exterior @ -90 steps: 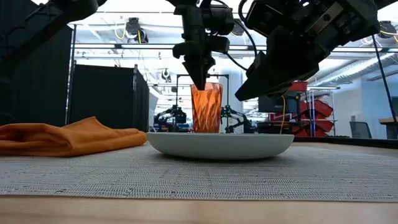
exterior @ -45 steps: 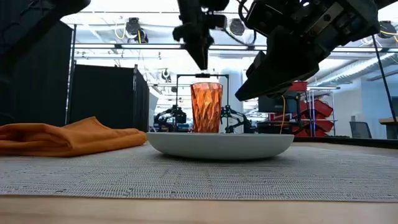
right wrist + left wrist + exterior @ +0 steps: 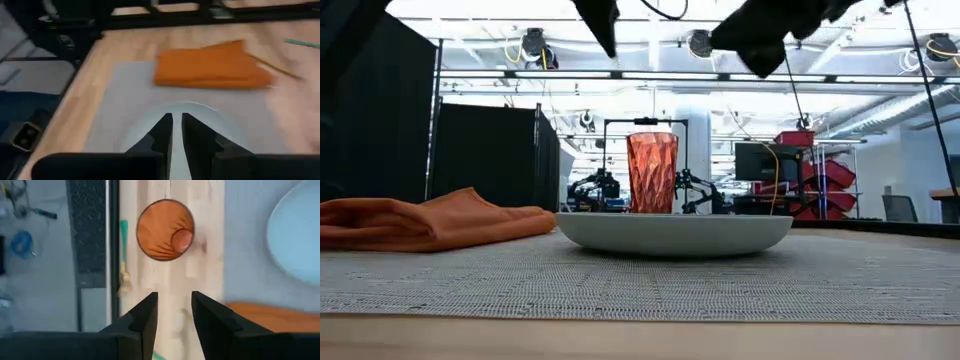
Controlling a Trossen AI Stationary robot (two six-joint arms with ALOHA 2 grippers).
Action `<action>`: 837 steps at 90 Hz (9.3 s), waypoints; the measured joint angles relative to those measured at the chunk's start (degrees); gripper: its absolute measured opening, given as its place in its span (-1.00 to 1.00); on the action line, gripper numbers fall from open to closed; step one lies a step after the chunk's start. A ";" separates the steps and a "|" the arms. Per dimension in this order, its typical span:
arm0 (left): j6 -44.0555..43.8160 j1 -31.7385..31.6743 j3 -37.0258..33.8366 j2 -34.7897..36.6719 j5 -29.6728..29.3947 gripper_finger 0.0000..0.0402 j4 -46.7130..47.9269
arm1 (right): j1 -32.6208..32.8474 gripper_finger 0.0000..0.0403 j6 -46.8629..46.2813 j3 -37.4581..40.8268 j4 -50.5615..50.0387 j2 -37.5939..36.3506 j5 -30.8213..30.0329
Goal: Set table place
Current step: Put the orange cup on the top right of the table, then put the green fork on top of the orange table napkin
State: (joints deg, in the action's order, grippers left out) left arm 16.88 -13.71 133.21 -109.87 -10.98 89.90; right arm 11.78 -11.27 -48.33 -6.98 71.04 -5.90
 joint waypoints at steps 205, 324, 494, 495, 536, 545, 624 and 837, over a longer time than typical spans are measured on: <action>-40.14 26.59 -67.25 30.85 -4.20 -0.48 -10.64 | -31.33 0.10 30.98 -70.10 -63.49 45.41 16.92; -40.01 26.59 -67.23 30.85 -4.33 -0.48 -11.67 | -34.66 -0.96 30.52 -70.10 -61.20 54.97 12.99; -38.60 30.20 -67.21 30.83 -10.54 -0.48 -12.96 | -50.10 -1.00 18.95 -18.78 -68.93 4.90 5.97; -38.61 30.20 -67.21 30.83 -10.54 -0.48 -12.96 | -50.17 -1.00 19.01 -18.78 -68.97 4.90 6.03; -38.64 30.24 -67.21 30.83 -10.49 -0.48 -13.28 | -51.65 -1.00 19.10 -11.16 -68.95 5.34 7.68; -38.62 30.24 -67.21 30.83 -10.49 -0.48 -13.49 | -51.57 -1.00 19.23 -9.99 -67.71 5.32 7.54; -38.39 30.24 -67.21 30.83 -10.25 -0.48 -14.62 | -51.55 -0.45 13.86 -10.28 -67.13 -1.64 8.76; -38.59 29.06 -67.21 30.83 -10.51 -0.48 -21.10 | -50.54 -0.45 27.57 -79.38 -49.06 67.93 21.10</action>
State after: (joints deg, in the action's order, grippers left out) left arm -21.71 15.35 66.00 -79.05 -21.50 68.81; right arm -38.76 16.31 -127.71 -56.03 138.97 15.20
